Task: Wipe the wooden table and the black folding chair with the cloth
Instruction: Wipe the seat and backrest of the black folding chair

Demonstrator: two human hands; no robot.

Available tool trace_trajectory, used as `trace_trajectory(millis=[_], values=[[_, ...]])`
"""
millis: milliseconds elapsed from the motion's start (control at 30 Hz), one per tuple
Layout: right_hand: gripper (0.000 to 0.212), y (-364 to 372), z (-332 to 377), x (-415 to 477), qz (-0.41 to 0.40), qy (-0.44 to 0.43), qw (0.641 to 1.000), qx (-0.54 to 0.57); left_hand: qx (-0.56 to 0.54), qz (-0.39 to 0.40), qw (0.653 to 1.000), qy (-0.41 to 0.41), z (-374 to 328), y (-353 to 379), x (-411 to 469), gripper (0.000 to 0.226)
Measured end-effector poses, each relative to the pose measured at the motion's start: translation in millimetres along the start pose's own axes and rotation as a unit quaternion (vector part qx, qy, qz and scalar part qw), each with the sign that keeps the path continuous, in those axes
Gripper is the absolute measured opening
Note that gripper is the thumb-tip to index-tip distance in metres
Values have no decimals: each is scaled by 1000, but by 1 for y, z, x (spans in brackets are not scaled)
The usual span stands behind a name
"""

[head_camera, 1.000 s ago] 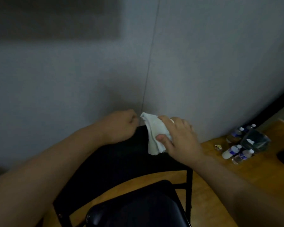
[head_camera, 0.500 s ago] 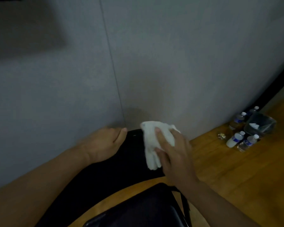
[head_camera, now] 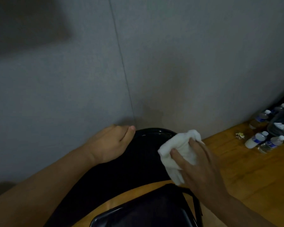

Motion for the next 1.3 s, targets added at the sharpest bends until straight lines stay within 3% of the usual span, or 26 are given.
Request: trace_trajectory(millis=[200, 333, 400, 500, 567, 700, 867, 967, 1067, 1133, 1200, 1300], values=[[54, -35, 57, 82, -80, -12, 997, 14, 27, -17, 999, 32, -1, -2, 0, 43], [51, -28, 36, 78, -58, -37, 996, 63, 18, -16, 999, 36, -3, -2, 0, 47], [47, -13, 9, 54, -51, -21, 980, 190, -4, -6, 1000, 28, -3, -1, 0, 52], [46, 10, -10, 25, -22, 21, 904, 426, -10, 1, 1000, 27, -1, 0, -1, 54], [45, 15, -10, 19, -22, 30, 880, 473, -10, -1, 1000, 27, -3, -2, 0, 54], [30, 1, -6, 34, -18, 54, 906, 419, -4, 1, 1000, 14, -6, -1, 1, 52], [35, -38, 42, 91, -52, -9, 987, 152, 10, -30, 999, 14, -15, -3, -3, 44], [42, -43, 65, 103, -78, -30, 992, 93, 13, -22, 1000, 8, -19, -3, -6, 42], [50, -34, 43, 85, -67, -19, 992, 102, 30, -20, 999, 3, -18, -2, -5, 42], [47, -19, 16, 64, -49, 4, 974, 222, 14, -16, 1000, 16, -15, 0, -4, 45], [41, 2, -1, 36, -47, 43, 920, 387, 3, -10, 1000, 28, -13, 0, -3, 48], [45, 35, -10, -2, -53, 101, 875, 470, 44, -12, 998, 39, -12, 1, -1, 48]])
Point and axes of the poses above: each hand's wrist, its own x-axis towards the middle knuckle, its own y-axis out of the palm, z = x × y, the point moved 2 cm from there along x, towards the middle knuckle, and after that the axes turned 13 degrees about z, right-handed, at the moved point
